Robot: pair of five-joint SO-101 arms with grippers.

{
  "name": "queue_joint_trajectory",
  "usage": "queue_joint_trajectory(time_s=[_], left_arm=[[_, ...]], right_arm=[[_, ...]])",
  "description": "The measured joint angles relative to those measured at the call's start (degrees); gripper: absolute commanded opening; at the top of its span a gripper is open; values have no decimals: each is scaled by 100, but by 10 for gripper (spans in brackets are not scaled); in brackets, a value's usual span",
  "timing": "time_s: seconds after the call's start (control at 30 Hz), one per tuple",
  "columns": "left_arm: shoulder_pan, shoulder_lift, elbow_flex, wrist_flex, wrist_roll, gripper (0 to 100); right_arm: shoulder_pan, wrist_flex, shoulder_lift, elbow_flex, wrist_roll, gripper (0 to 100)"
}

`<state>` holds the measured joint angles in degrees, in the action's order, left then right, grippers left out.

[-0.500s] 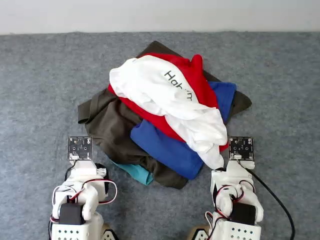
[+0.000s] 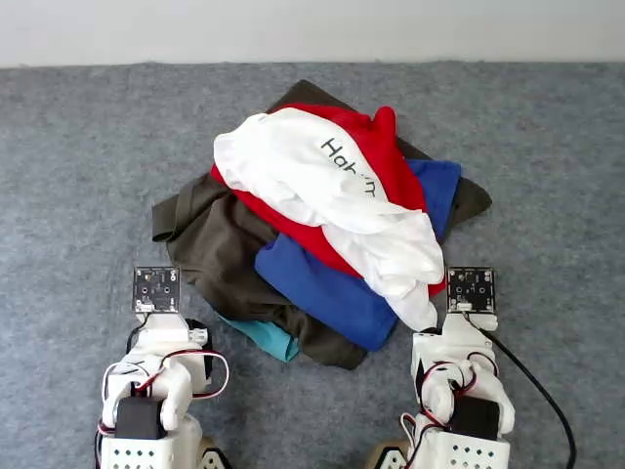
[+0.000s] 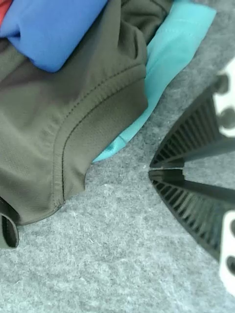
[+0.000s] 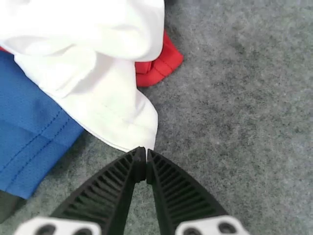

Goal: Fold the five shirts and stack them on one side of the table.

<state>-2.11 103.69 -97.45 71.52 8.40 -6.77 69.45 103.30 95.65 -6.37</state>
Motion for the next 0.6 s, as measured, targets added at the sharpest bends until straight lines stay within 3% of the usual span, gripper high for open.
queue_joint_trajectory(time_s=[0.6], left_arm=[[0, 0, 0, 0, 0, 16]], right_arm=[[0, 0, 0, 0, 0, 11]])
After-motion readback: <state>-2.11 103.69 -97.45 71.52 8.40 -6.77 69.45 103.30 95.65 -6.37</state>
